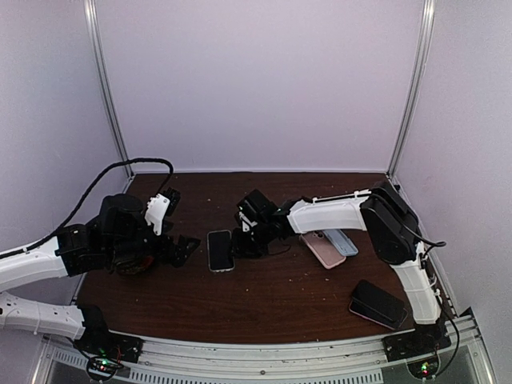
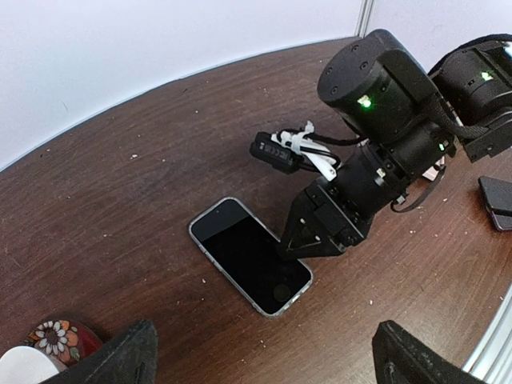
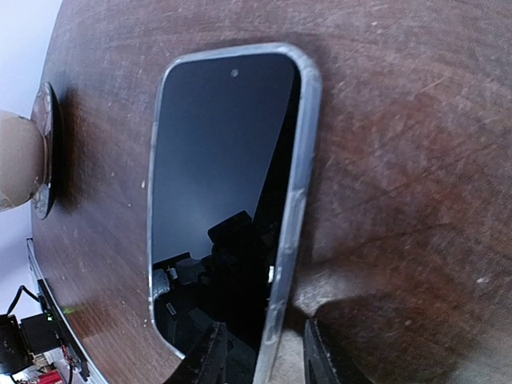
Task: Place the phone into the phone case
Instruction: Place the phone with the phone case at the center of the board.
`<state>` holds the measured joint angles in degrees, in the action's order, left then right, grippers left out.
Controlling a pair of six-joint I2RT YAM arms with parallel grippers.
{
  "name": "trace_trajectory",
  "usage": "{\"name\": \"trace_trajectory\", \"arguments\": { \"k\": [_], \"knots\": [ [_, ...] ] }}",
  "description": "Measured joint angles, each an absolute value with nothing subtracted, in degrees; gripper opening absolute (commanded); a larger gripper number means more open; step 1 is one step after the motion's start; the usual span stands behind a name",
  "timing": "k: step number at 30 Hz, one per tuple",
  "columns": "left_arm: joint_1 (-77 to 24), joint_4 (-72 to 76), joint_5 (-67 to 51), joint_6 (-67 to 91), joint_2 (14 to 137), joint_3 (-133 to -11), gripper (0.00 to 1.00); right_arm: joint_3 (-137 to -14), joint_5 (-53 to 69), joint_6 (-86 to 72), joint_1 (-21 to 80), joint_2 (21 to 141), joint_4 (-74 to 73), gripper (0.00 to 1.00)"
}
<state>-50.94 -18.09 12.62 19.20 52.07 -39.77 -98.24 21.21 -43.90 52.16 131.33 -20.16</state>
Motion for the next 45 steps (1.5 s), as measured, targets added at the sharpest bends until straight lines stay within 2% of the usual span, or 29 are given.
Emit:
{"name": "trace_trajectory", "arguments": {
  "k": [18,26,29,30,32,33,34,37,40,43,45],
  "knots": [
    [-50.92,-18.09,12.62,19.16,52.07,-39.75,0.97,-96.73,20.91,-46.26,55.61,130.72,-18.31,0.34],
    [-50.92,-18.11,12.62,18.96,52.07,-39.75,0.98,-97.03,16.91,-38.61,55.55,128.18,-25.41,0.42],
    [-50.92,-18.11,12.62,18.83,52.05,-39.75,0.98,-97.10,11.05,-32.60,55.24,123.02,-33.63,0.49],
    [-50.92,-18.11,12.62,18.79,52.05,-39.75,0.98,-97.10,8.71,-30.87,54.89,120.46,-36.73,0.59],
    [-50.92,-18.11,12.58,18.76,52.05,-39.75,0.98,-96.27,5.04,-28.14,53.28,114.76,-41.17,0.90],
    [-50.92,-18.11,12.56,18.76,52.07,-39.75,0.98,-94.83,3.90,-26.52,51.79,111.42,-42.70,0.98],
    [-50.92,-18.09,12.53,18.74,52.10,-39.75,0.97,-93.43,3.03,-25.54,49.82,108.64,-44.16,0.99],
    [-50.92,-18.06,12.21,18.72,52.66,-39.75,0.98,-87.81,1.06,-22.06,41.54,102.67,-47.20,0.99],
    [-50.92,-18.09,11.92,18.57,53.93,-39.75,0.98,-84.27,0.08,-19.49,35.16,103.24,-49.39,0.97],
    [-50.92,-18.11,11.57,18.37,55.02,-39.75,0.98,-82.37,0.10,-16.75,32.51,105.89,-51.20,0.88],
    [-50.92,-18.11,11.46,18.31,55.29,-39.75,0.98,-82.04,0.75,-14.79,31.68,107.44,-51.64,0.75]
  ]
}}
